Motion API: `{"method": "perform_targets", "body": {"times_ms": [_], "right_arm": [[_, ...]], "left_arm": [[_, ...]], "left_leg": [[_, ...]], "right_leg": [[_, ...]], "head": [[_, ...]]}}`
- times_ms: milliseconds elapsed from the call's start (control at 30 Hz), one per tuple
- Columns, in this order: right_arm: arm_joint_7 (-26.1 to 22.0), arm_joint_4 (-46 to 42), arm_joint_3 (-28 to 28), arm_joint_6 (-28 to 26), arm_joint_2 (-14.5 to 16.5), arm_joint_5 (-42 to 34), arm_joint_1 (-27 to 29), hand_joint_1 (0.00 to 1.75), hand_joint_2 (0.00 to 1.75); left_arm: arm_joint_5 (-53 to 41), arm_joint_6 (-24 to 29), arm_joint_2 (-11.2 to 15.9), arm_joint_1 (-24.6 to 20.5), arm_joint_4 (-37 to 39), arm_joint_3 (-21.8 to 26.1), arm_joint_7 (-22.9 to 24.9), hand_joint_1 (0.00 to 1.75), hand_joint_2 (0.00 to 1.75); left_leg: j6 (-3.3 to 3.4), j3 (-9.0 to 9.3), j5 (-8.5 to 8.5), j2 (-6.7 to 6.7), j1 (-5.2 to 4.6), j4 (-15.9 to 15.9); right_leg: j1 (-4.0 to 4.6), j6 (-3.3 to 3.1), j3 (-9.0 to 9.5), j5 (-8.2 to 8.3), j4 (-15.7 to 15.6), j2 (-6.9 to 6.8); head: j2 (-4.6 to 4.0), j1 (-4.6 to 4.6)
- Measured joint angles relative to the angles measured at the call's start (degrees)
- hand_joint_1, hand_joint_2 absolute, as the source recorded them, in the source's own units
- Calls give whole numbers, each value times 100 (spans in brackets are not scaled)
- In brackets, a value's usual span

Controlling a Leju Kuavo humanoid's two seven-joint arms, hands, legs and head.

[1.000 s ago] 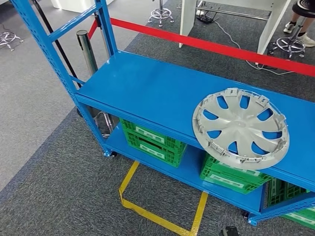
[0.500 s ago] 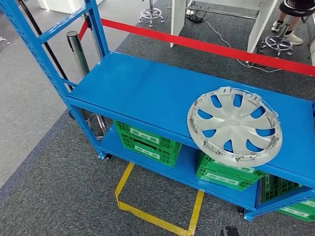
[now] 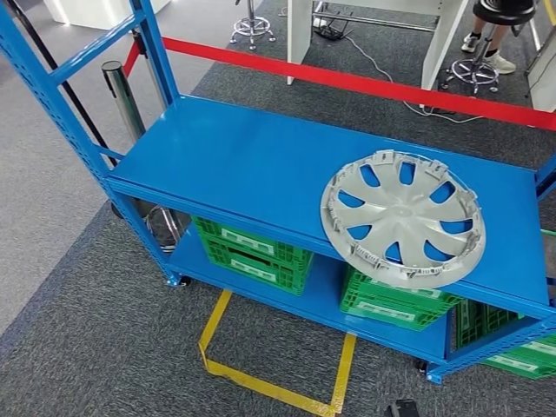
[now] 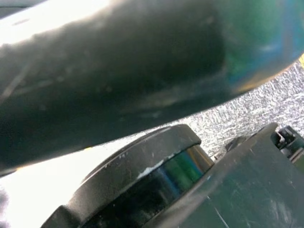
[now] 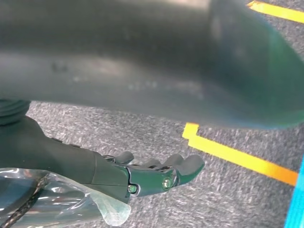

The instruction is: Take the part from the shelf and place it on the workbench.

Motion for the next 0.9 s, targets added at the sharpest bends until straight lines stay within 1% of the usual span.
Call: {"method": "perform_targets", "body": {"times_ms": [33,67,100,133,167,200,233,267,300,333,367,400,433,467,533,567,600,633,700,733,767,800,833,867,900], "right_arm": [[3,0,-7,5,0,15,10,0,0],[5,0,-14,8,0,31,17,0,0],[5,0,-22,13,0,53,18,0,0],[5,0,-33,19,0,75,16,0,0],[6,0,-45,23,0,98,14,0,0],[7,0,-56,30,0,121,14,0,0],[9,0,-68,34,0,137,18,0,0],[12,0,-83,38,0,151,22,0,0],[14,0,-98,41,0,164,24,0,0],[15,0,-115,46,0,174,23,0,0],[16,0,-129,49,0,183,21,0,0],[16,0,-139,50,0,189,17,0,0],[18,-1,-147,51,0,193,14,0,0],[19,-1,-151,51,0,197,15,0,0],[22,-2,-154,51,0,200,23,0,0],[22,-2,-155,51,0,201,29,0,0],[22,-2,-156,51,0,201,29,0,0],[22,-2,-158,51,0,202,25,0,0],[22,-2,-158,54,1,202,20,0,0],[22,-2,-159,55,1,202,24,0,0],[22,-2,-160,56,1,202,32,0,0],[22,-2,-162,55,1,202,39,0,0],[22,-2,-166,54,0,202,41,0,0],[22,-2,-173,52,0,202,37,0,0],[22,-2,-181,52,0,202,27,0,0]], "left_arm": [[-5,0,-1,-1,-4,0,0,0,0],[-13,0,-1,-3,-8,0,0,0,0],[-22,0,-1,-3,-12,0,0,0,0],[-31,0,-1,-2,-13,0,0,0,0],[-40,0,0,-1,-13,0,0,0,0],[-45,-1,1,2,-13,0,0,0,0],[-49,-1,2,4,-13,0,0,0,0],[-52,-2,3,5,-14,0,0,0,0],[-55,-2,4,5,-15,0,0,0,0],[-58,-2,4,5,-17,0,0,0,0],[-61,-2,5,4,-19,1,0,0,0],[-63,-2,4,3,-20,1,0,0,0],[-64,-2,3,1,-22,1,0,0,0],[-64,-2,3,-1,-25,2,0,0,0],[-65,-2,1,0,-30,2,0,0,0],[-66,-2,-1,0,-32,2,0,0,0],[-66,-2,-2,-1,-34,2,0,0,0],[-67,-2,-3,-2,-36,2,0,0,0],[-67,-2,-5,2,-40,2,0,0,0],[-67,-2,-5,6,-40,3,0,0,0],[-67,-2,-6,8,-41,3,0,0,0],[-67,-3,-7,7,-41,4,0,0,0],[-67,-3,-9,4,-41,4,0,0,0],[-67,-4,-11,1,-42,4,0,0,0],[-67,-4,-14,-1,-42,4,0,0,0]], "left_leg": [[-29,0,-22,-3,6,19],[-66,-26,-91,-27,16,101],[-103,-97,-220,-60,29,287],[-138,-222,-394,-96,44,584],[-162,-391,-584,-114,57,970],[-178,-553,-720,-119,70,1328],[-187,-660,-767,-121,81,1557],[-189,-681,-705,-122,92,1590],[-184,-597,-538,-127,103,1396],[-172,-439,-321,-147,111,1048],[-158,-262,-148,-200,115,670],[-141,-112,-38,-250,115,339],[-124,-27,2,-290,111,137],[-103,2,-16,-316,101,55],[-40,-3,-6,-285,93,8],[1,5,10,-264,96,-21],[42,11,28,-240,104,-49],[77,16,41,-211,109,-73],[112,9,40,-150,86,-73],[119,9,37,-118,72,-72],[123,10,35,-91,59,-70],[124,16,32,-71,49,-68],[121,24,27,-52,42,-64],[112,33,17,-34,37,-56],[93,34,2,-17,23,-36]], "right_leg": [[-8,-23,0,11,-8,19],[-19,-51,4,21,-15,37],[-32,-77,9,29,-23,55],[-37,-96,11,30,-24,75],[-38,-110,11,29,-23,97],[-38,-116,11,28,-23,121],[-39,-117,13,27,-22,147],[-39,-117,17,27,-21,176],[-40,-115,25,26,-21,209],[-42,-111,36,24,-21,242],[-41,-101,44,20,-20,272],[-36,-78,42,17,-14,303],[-33,-45,30,21,-12,324],[-33,-7,13,29,-17,341],[-48,72,-19,43,-36,360],[-52,99,-44,12,-9,340],[-51,117,-104,-74,104,304],[-48,126,-221,-219,340,259],[-42,132,-563,-577,1077,190],[-42,134,-712,-680,1389,177],[-41,132,-779,-680,1530,171],[-40,125,-736,-571,1448,163],[-38,109,-586,-380,1155,143],[-31,89,-388,-197,761,93],[-15,69,-202,-74,387,27]], "head": [[0,1],[0,-7],[0,-11],[0,-18],[0,-23],[0,-21],[0,-22],[0,-21],[0,-21],[0,-21],[0,-21],[0,-20],[0,-17],[0,-15],[0,-13],[0,-10],[0,1],[0,14],[0,34],[0,35],[0,33],[0,35],[0,34],[0,35],[0,36]]}}
